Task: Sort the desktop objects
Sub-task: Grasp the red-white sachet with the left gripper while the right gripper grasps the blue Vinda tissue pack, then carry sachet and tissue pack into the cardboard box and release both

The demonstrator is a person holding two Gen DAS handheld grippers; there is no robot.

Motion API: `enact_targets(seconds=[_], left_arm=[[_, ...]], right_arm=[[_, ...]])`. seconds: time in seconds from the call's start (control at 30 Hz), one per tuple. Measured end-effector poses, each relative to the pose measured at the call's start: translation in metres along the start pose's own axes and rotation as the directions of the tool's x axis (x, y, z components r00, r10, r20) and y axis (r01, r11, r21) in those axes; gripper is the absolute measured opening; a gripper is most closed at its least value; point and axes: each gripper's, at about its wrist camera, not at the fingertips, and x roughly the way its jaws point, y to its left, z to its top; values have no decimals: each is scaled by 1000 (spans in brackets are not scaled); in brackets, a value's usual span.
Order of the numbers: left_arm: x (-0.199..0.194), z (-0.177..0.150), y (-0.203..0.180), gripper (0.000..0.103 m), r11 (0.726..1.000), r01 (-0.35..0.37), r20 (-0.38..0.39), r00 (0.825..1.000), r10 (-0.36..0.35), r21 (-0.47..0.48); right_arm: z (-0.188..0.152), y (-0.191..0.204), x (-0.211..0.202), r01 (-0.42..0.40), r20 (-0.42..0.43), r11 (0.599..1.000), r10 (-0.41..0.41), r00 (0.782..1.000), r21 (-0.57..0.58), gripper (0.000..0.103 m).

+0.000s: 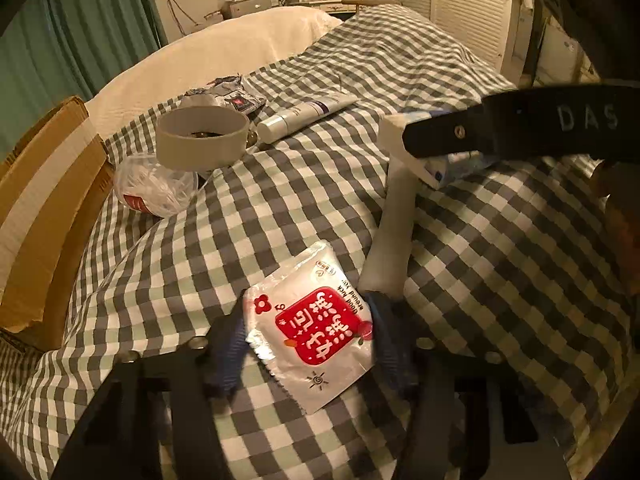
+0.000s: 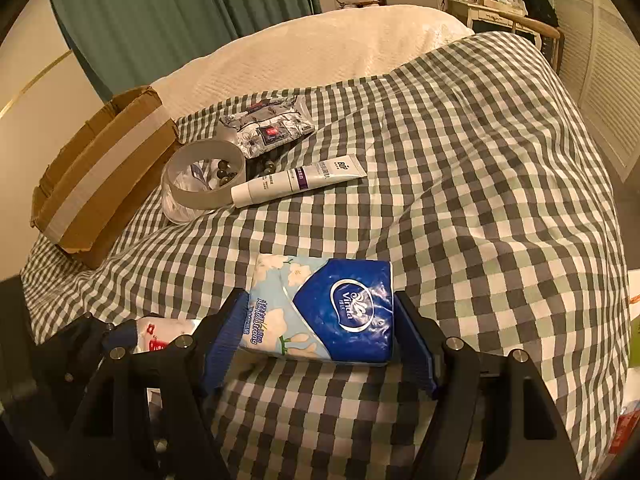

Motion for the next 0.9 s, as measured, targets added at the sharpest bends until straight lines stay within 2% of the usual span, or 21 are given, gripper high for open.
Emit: enact_targets(seconds=[0.17,0.47,0.6,0.77,0.9], left_arm=[[-10,1,10,55,999,23,10,1000,-22,-31],[-39,10,47,55,992,6,86,996,6,-130],[-53,20,71,55,985,-19,131,991,42,-171],[-79,40,105,55,972,-47,206,974,95,-228],[-106,63,136,55,959,-60,285,948,143,-279]], right_arm=[[-3,-4,-2,-2,4,1000,2,1000,7,71],[0,3,-15,5,29,1000,-5,1000,-5,71],[9,13,-26,15,52,999,-13,999,-32,71],[32,31,-49,-1,101,997,8,995,-71,71],[55,52,-65,-13,148,992,32,988,-127,71]])
